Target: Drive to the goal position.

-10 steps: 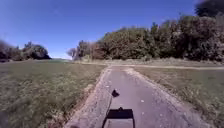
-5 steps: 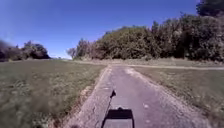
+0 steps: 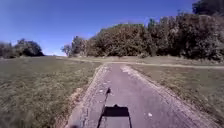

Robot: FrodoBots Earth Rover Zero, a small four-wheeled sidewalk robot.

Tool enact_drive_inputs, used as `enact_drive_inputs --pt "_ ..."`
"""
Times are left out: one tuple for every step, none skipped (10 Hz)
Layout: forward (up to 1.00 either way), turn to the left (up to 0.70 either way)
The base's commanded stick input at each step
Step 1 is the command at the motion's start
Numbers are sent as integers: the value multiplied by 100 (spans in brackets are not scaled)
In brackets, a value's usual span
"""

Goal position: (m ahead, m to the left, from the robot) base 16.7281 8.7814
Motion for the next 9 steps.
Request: enact_drive_inputs --pt "70 0" --pt "70 0" --pt "70 0" --pt "70 0" --pt "70 0" --pt "70 0" --pt "70 0" --pt "70 0" --pt "70 0"
